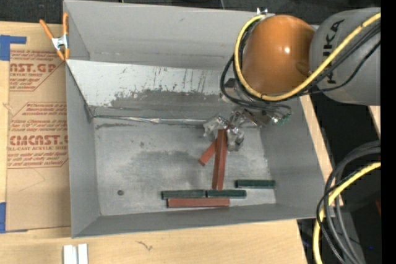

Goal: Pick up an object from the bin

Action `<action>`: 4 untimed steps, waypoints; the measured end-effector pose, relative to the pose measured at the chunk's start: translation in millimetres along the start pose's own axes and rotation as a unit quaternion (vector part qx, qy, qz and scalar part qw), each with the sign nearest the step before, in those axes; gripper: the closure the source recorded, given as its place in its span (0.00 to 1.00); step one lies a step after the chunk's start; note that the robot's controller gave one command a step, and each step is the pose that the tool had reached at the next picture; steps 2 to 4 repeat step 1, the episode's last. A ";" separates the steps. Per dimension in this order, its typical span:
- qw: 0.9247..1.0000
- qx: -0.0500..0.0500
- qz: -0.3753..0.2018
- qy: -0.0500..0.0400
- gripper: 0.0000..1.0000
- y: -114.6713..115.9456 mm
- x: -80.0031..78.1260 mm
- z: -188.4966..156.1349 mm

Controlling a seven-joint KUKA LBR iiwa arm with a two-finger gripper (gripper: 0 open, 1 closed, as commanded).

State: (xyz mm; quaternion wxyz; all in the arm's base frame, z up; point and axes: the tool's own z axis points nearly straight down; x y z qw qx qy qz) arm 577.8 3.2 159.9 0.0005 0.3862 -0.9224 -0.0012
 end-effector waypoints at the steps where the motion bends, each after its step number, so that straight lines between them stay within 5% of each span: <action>1: 1.000 0.003 0.000 -0.003 1.00 -0.5 -0.9 -18.6; 4: 1.000 0.003 0.000 -0.003 1.00 -0.5 -0.9 -18.6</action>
Offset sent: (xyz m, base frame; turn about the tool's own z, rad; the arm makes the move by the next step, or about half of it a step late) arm 0.0001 -0.0001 0.0338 0.0000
